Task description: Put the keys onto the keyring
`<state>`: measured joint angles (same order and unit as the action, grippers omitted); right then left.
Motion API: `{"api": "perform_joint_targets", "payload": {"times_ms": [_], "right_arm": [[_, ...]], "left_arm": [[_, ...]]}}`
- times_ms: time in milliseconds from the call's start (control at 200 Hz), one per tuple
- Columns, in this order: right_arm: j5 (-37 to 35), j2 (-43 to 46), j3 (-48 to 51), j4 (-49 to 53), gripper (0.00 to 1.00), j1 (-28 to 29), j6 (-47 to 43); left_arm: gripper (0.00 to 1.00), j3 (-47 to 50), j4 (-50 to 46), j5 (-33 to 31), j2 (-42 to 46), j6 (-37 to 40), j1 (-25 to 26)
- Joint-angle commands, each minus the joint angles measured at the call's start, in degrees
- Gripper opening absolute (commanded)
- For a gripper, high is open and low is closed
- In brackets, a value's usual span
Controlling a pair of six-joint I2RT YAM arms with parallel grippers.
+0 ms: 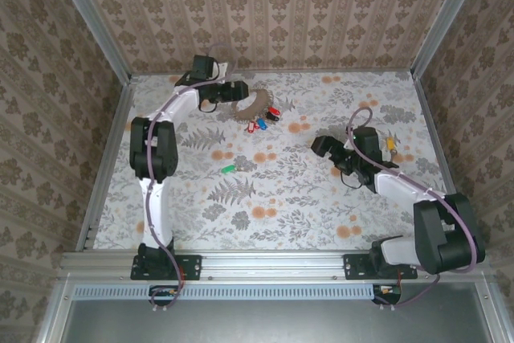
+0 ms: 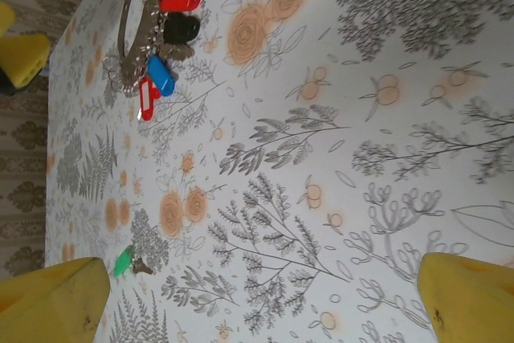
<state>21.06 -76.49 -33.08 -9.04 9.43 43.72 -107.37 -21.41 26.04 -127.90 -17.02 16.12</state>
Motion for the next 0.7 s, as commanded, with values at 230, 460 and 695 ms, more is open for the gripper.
{"api": "perform_joint_targets", "payload": {"times_ms": [230, 460, 695], "right_arm": [[0.9, -5.7, -4.6, -1.5, 1.00, 4.4, 2.7], [0.4, -7.4, -5.6, -2.0, 0.99, 6.5, 3.6], [0.3, -6.8, -6.2, -1.7, 1.00, 7.3, 3.7]], "left_arm": [[0.85, -13.2, -7.2, 4.1, -8.3, -3.1, 0.5], [0.84, -14.6, -7.5, 6.8, -9.8, -2.2, 1.1], [0.82, -18.7, -9.5, 6.9, -13.7, -2.3, 2.8]]}}
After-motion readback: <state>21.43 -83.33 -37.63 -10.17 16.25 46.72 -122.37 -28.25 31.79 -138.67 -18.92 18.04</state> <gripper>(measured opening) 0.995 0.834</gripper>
